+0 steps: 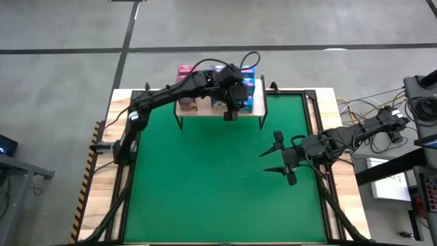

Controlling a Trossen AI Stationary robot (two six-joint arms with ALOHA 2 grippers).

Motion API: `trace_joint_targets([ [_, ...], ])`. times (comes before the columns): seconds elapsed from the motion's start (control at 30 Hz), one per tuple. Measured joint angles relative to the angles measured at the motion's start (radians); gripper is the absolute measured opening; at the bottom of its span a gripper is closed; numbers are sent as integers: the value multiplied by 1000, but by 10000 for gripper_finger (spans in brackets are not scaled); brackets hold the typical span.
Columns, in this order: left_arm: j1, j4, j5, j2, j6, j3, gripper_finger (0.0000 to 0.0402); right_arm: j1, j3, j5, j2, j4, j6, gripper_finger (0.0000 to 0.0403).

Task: Stack cereal on shelf
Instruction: Put the light blue cereal box on the shelf aligned with the other light blue cereal boxes

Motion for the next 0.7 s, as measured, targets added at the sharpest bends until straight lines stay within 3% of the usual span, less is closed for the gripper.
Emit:
trace_joint_targets([
  [0.23,2,18,1,20,0,0,162,0,0,0,0,2,0,228],
  [0.7,2,70,0,16,14,0,230,0,0,1,0,6,14,228],
])
